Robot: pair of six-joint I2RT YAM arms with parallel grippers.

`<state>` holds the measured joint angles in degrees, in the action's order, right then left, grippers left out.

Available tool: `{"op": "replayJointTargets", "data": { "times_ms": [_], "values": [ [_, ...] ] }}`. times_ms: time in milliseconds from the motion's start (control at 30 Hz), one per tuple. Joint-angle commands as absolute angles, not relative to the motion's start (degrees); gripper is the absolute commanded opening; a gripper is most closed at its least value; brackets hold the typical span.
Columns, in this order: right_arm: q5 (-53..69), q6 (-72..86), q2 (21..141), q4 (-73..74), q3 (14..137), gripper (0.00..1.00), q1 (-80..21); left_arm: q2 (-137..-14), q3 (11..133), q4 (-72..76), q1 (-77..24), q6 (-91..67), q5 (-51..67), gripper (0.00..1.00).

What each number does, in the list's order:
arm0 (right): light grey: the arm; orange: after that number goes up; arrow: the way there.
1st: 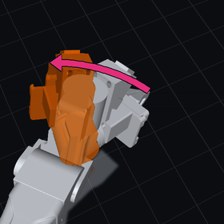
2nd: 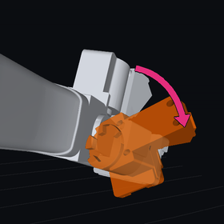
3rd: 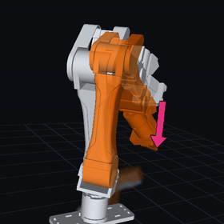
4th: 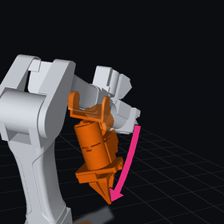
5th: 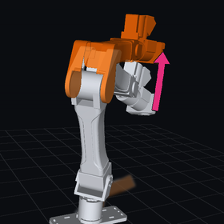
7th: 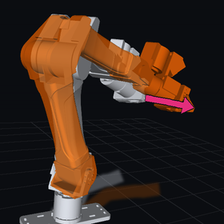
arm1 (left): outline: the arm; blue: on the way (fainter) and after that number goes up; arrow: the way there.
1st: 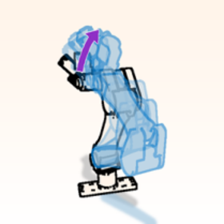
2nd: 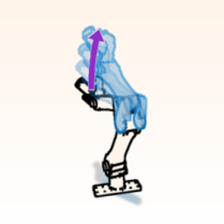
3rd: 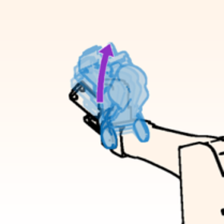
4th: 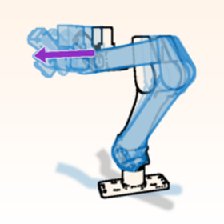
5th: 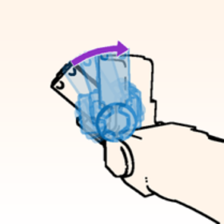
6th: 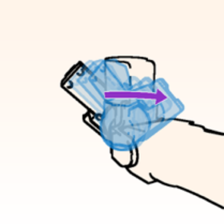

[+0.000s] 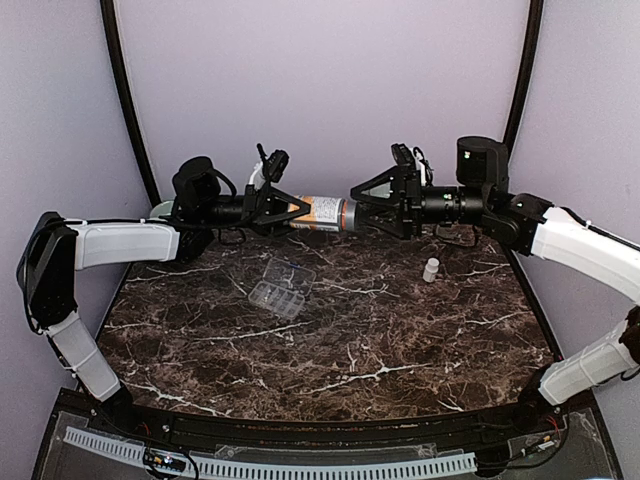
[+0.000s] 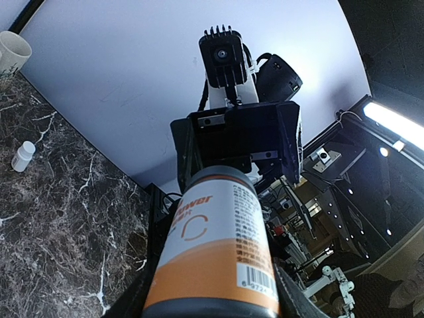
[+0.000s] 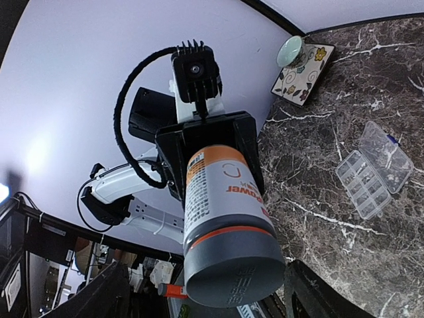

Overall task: Sort the pills into containers
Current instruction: Unscrew the lid of the pill bottle.

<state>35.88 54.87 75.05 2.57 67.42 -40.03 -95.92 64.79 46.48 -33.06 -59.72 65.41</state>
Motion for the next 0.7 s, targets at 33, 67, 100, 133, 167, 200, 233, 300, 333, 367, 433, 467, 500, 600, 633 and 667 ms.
{"op": "replayJointTargets", "data": {
  "times_ms": [33,67,100,133,167,200,233,300,333,367,433,467,500,600,633,667],
  "values": [
    [40.88,57.98,75.99,-1.02,67.09,0.79,-39.64,-94.04,67.68,46.86,-33.31,-58.11,65.62,0.0],
    [41.11,57.93,76.14,-0.84,67.06,0.79,-39.65,-94.12,67.94,46.89,-33.31,-58.14,65.68,0.0],
    [41.25,57.78,76.39,-0.59,66.98,0.79,-39.64,-94.25,68.14,46.85,-33.31,-58.18,65.7,0.0],
    [41.3,57.63,76.54,-0.23,67.0,0.79,-39.64,-94.32,68.3,46.77,-33.31,-58.18,65.78,0.0],
    [41.37,57.33,76.67,0.04,67.1,0.78,-39.64,-94.35,68.49,46.64,-33.31,-58.12,65.79,0.0],
    [41.47,57.15,76.78,0.08,67.01,0.78,-39.64,-94.43,68.62,46.49,-33.31,-58.1,65.77,0.0],
    [41.6,57.13,76.86,-0.08,66.93,0.78,-39.64,-94.46,68.71,46.34,-33.31,-58.02,65.77,0.0],
    [42.05,57.33,77.05,-0.69,67.02,0.78,-39.64,-94.48,68.79,46.17,-33.31,-58.01,65.91,0.0],
    [42.16,57.45,77.14,-0.92,67.17,0.78,-39.64,-94.49,68.69,46.17,-33.31,-58.01,65.85,0.0],
    [42.26,57.48,77.24,-0.99,67.41,0.77,-39.64,-94.48,68.68,46.18,-33.31,-58.01,65.89,0.0],
    [42.65,57.4,77.43,-1.02,67.83,0.75,-39.66,-94.55,68.61,46.14,-33.31,-58.02,65.77,0.0],
    [42.77,57.39,77.54,-0.98,67.97,0.74,-39.64,-94.57,68.56,46.14,-33.31,-58.01,65.75,0.0],
    [42.99,57.39,77.67,-0.99,68.14,0.74,-39.65,-94.64,68.58,46.2,-33.31,-58.05,65.75,0.0],
    [43.58,57.32,78.16,-0.91,68.51,0.71,-39.77,-94.82,68.72,46.21,-33.31,-58.05,65.81,0.0],
    [43.67,57.26,78.3,-0.81,68.69,0.7,-39.81,-94.89,68.76,46.24,-33.35,-58.09,65.81,0.0],
    [43.77,57.17,78.37,-0.8,68.91,0.69,-39.81,-94.99,68.75,46.25,-33.35,-58.1,65.89,0.0]
  ]
}}
